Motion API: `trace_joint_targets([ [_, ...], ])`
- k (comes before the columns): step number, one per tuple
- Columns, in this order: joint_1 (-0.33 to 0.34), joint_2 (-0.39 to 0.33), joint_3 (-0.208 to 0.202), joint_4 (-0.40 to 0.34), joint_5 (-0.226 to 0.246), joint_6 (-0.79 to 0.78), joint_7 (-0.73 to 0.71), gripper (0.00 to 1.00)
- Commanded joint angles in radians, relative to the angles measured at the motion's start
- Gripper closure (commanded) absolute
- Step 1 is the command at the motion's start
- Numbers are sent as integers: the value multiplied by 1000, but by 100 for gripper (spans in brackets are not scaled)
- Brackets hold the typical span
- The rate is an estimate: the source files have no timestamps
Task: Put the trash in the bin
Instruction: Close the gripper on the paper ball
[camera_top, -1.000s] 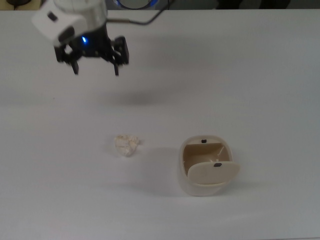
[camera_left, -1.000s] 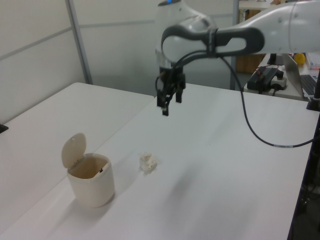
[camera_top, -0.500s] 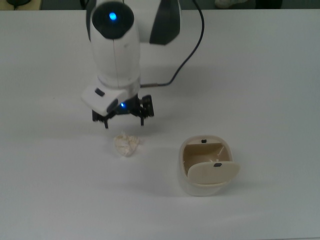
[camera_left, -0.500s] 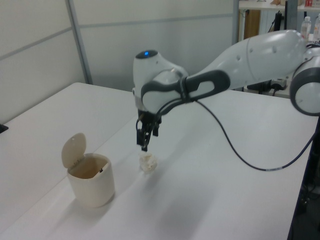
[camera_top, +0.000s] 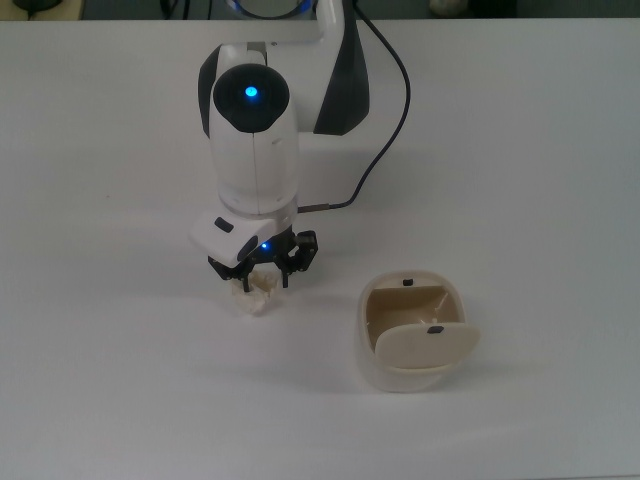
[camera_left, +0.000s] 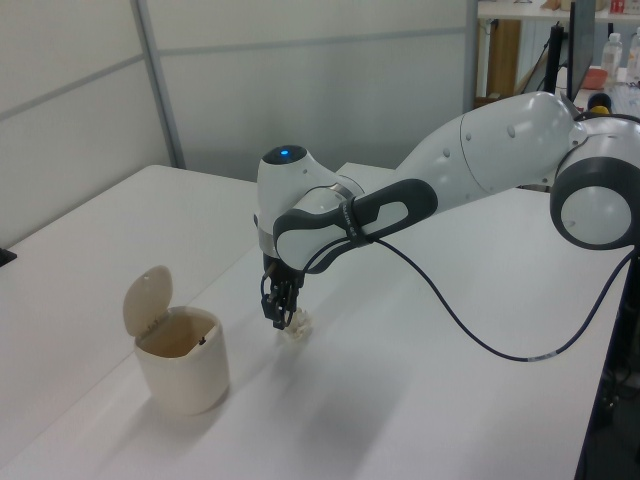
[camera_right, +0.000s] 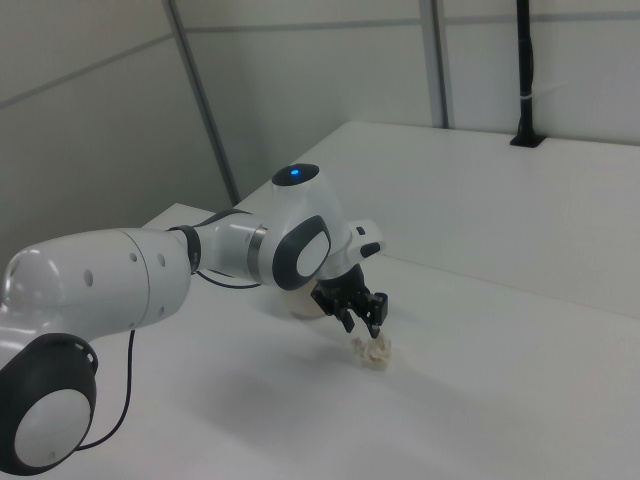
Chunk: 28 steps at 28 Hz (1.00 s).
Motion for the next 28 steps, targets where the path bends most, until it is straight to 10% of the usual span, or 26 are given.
trace_joint_targets([
  [1,4,7,-6,1,-13,39,-2,64],
  [7,1,7,-14,1,-24,41,-8,96],
  [28,-1,-67,-14,-2,-8,12,1,100],
])
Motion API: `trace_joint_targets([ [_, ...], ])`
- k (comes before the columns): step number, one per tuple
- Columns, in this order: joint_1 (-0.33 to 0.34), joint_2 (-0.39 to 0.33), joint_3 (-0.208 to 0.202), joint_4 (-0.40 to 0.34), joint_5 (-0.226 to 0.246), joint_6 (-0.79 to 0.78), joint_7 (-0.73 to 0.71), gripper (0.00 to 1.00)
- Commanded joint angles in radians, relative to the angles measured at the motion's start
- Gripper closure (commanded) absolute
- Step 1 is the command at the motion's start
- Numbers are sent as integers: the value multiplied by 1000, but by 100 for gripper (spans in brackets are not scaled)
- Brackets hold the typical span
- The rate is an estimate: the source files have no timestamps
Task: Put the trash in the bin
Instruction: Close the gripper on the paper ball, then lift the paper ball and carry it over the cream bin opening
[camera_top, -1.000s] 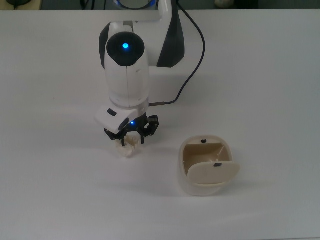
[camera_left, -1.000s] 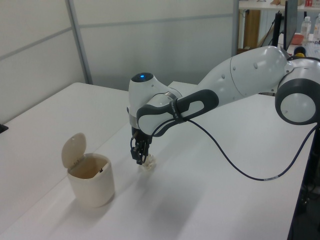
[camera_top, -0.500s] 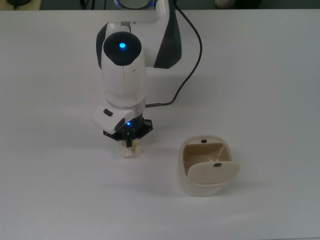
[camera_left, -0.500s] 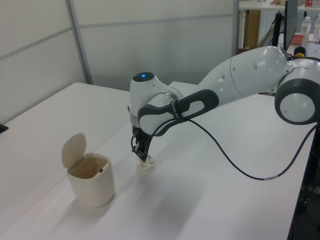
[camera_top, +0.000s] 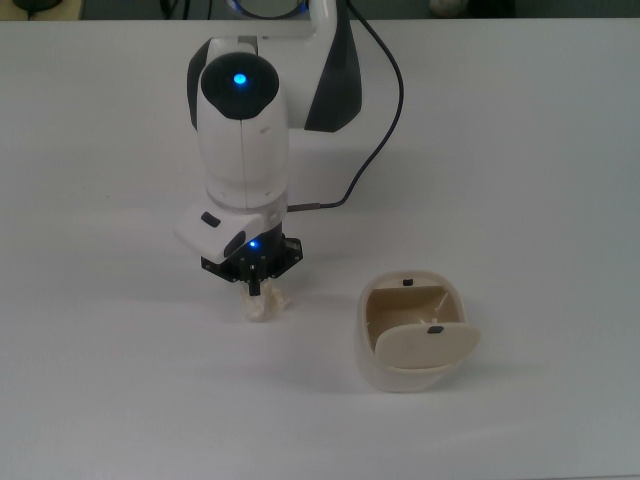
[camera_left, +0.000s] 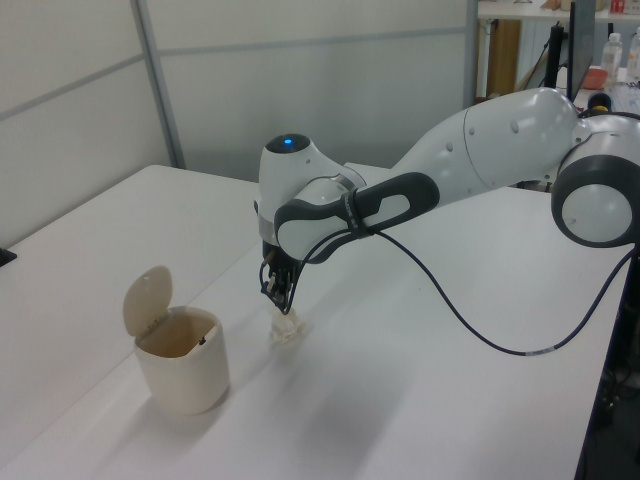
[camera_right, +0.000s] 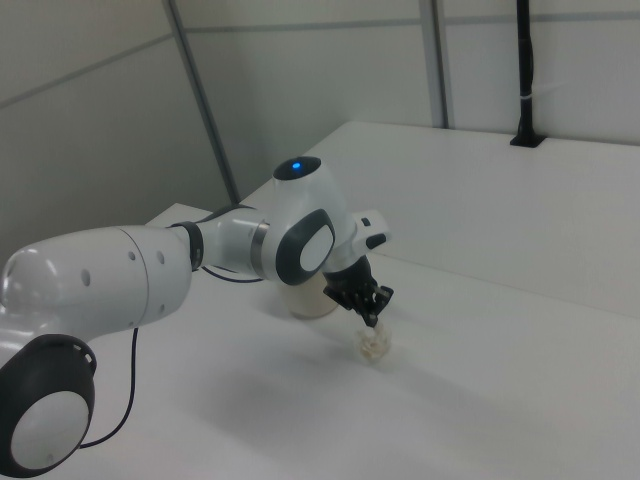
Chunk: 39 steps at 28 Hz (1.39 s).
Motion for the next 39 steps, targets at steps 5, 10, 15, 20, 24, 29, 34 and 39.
trace_joint_targets([
  [5,7,-62,-4,-21,-2,-12,4,100],
  [10,10,-79,-1,-18,1,-11,9,100],
  [15,25,-126,11,-14,4,0,58,100],
  [20,57,-169,16,-10,6,8,89,100],
  [24,77,-178,29,-9,3,57,125,100],
  [29,86,-166,71,-10,1,207,181,100],
  [34,103,-142,103,-12,-10,347,221,100],
  [39,148,-126,100,-12,-14,373,231,94],
])
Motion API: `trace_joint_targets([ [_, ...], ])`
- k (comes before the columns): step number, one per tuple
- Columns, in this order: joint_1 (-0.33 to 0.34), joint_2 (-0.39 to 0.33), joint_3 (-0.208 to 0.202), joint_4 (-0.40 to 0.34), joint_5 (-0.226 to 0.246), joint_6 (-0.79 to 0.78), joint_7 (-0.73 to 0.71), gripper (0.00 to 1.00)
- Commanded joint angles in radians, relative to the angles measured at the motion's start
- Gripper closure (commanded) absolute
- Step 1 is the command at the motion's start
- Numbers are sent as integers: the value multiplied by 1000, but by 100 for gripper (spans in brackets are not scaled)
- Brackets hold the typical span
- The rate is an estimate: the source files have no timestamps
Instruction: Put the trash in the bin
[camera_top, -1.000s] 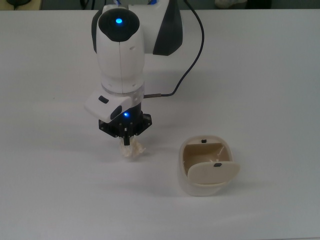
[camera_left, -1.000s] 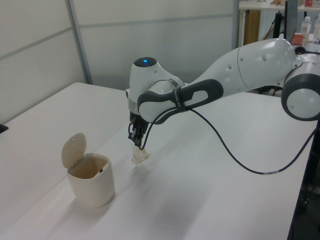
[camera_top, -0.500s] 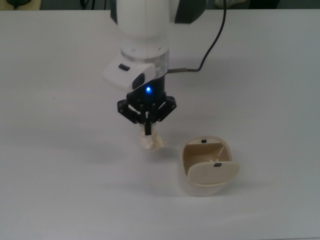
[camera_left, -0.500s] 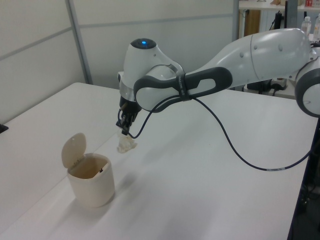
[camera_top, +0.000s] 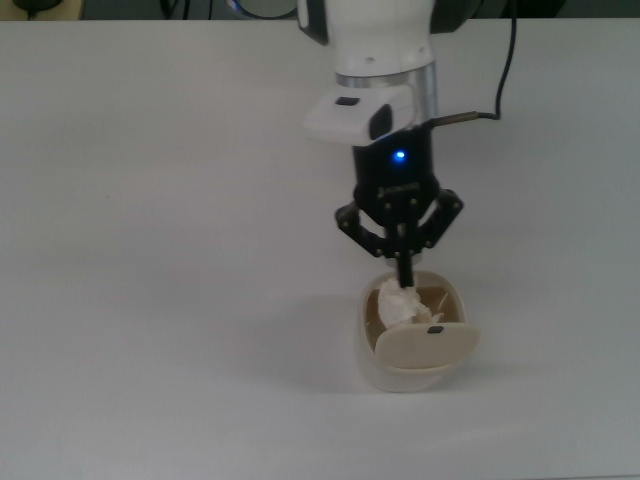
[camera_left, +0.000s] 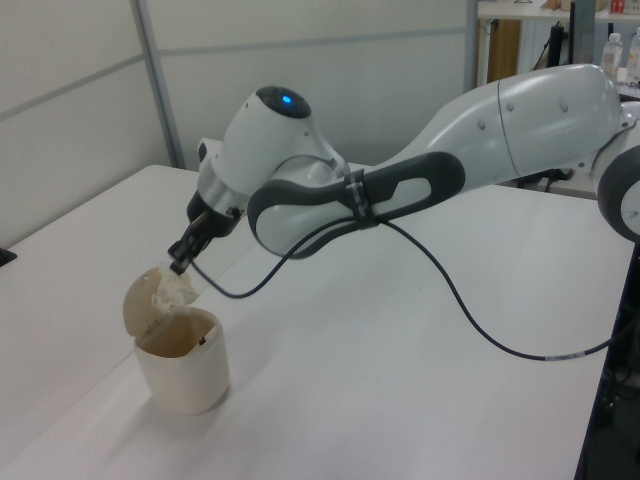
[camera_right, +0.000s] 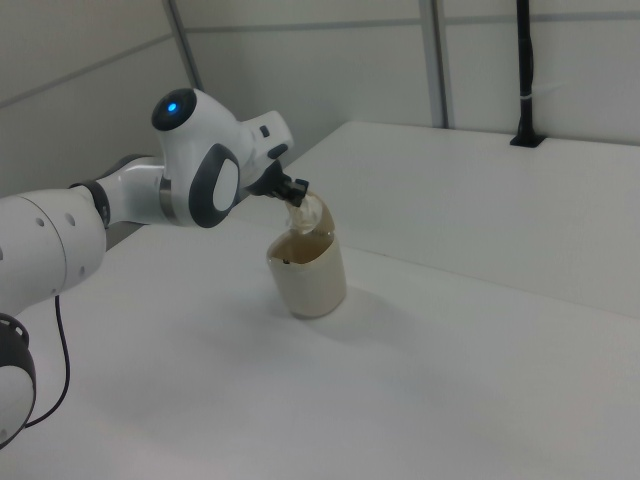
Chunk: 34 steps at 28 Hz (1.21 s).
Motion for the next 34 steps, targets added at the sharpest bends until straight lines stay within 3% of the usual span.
trace_joint_targets([
  [1,33,8,-7,-14,-14,42,33,78],
  [2,33,8,-7,-17,-13,42,33,59],
  [4,33,16,-7,-22,-13,40,32,46],
  [5,33,22,-7,-23,-13,39,32,31],
  [6,33,33,-8,-23,-17,37,26,0],
  [17,8,16,-36,-31,-26,-79,21,0],
  [22,-36,-10,-51,-25,-21,-234,21,0],
  [28,-98,-65,-51,-13,-27,-528,-9,0],
  [34,-159,-160,-51,-8,0,-768,-105,0],
])
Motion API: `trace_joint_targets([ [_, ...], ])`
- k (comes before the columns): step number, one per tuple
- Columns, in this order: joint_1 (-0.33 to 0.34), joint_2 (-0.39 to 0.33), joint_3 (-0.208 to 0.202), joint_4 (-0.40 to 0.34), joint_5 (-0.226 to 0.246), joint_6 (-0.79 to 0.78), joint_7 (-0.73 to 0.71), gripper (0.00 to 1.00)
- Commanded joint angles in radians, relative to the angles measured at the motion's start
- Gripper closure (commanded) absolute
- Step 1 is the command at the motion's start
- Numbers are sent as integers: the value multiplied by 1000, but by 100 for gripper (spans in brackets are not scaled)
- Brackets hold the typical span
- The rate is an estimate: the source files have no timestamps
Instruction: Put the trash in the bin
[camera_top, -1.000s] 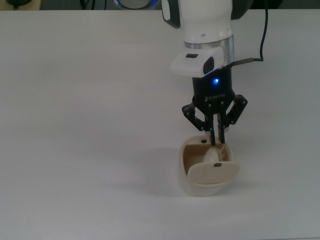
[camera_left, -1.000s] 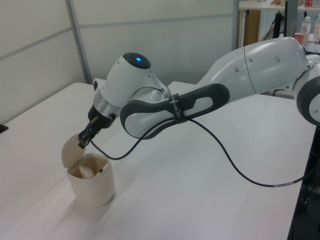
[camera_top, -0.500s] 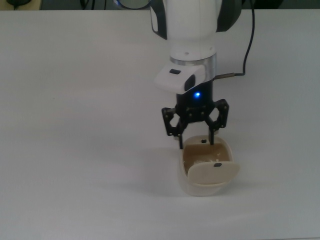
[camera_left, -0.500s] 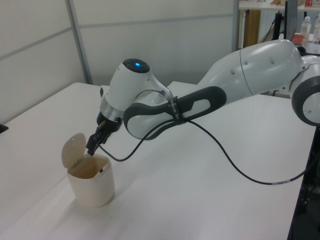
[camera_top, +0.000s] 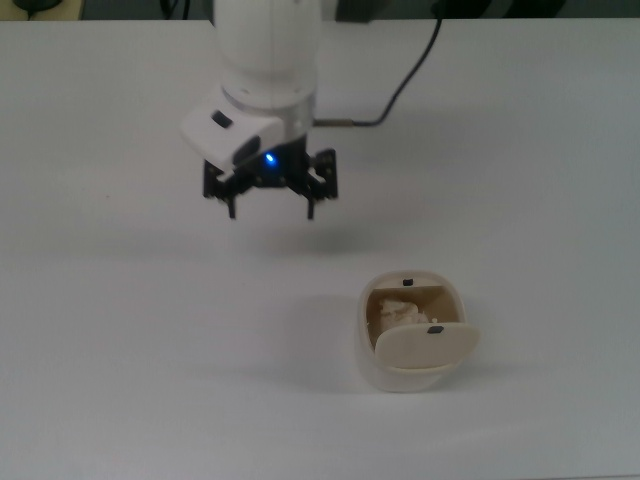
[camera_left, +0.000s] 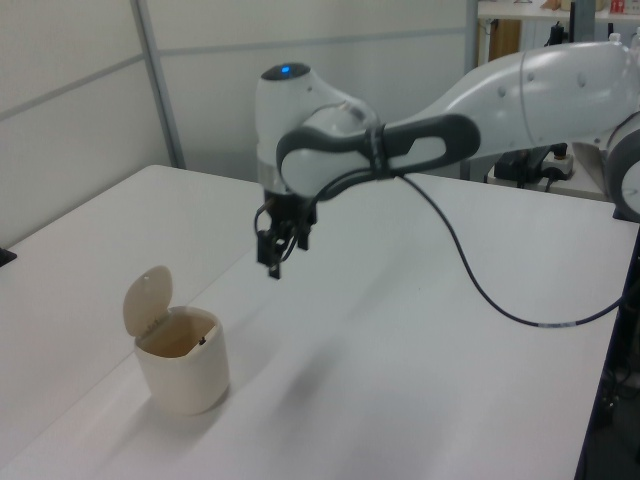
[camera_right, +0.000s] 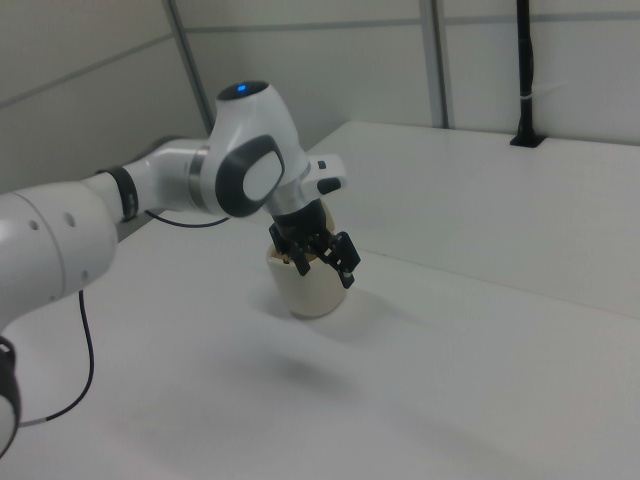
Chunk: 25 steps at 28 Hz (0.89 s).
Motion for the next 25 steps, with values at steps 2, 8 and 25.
trace_joint_targets([
  [2,-37,-110,-3,-20,22,-173,-63,0],
  [8,-69,-162,-3,38,35,-357,-69,0],
  [25,-69,-176,-3,71,34,-424,-66,0],
])
